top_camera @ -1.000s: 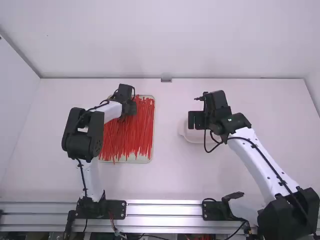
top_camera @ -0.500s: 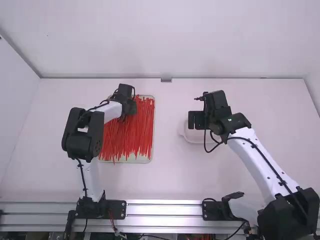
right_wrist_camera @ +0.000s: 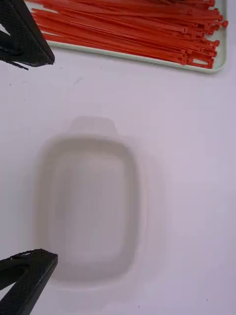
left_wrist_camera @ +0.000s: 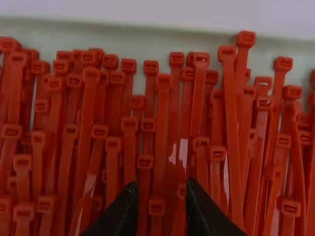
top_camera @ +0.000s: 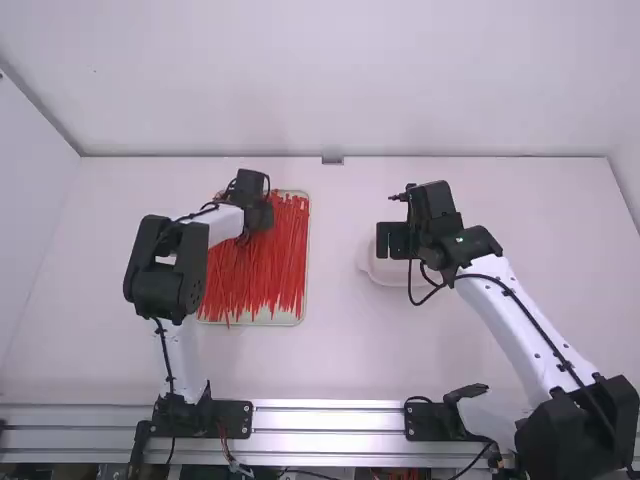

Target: Fasten the cable tie

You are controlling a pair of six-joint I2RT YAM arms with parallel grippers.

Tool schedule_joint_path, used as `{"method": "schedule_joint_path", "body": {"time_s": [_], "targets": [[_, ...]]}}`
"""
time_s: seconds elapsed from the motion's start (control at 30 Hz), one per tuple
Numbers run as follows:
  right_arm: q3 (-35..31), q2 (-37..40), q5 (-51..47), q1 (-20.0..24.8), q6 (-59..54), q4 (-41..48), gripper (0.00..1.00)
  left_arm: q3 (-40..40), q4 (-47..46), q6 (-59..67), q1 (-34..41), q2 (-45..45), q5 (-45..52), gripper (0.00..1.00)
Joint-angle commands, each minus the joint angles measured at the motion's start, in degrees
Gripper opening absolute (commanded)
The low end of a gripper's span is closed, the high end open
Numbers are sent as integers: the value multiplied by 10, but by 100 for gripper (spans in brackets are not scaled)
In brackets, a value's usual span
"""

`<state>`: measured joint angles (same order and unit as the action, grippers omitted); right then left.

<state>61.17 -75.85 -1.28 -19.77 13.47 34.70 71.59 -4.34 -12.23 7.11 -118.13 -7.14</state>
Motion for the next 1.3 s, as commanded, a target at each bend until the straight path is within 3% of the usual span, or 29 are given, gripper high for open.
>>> {"method": "schedule_joint_path", "body": {"time_s": [0.0, 1.27], "targets": [[17, 5, 0, -2, 2, 3, 99, -10, 1, -2, -4, -10, 2, 26], [17, 5, 0, -2, 2, 3, 98, -28, 14, -4, -4, -10, 2, 19]]}}
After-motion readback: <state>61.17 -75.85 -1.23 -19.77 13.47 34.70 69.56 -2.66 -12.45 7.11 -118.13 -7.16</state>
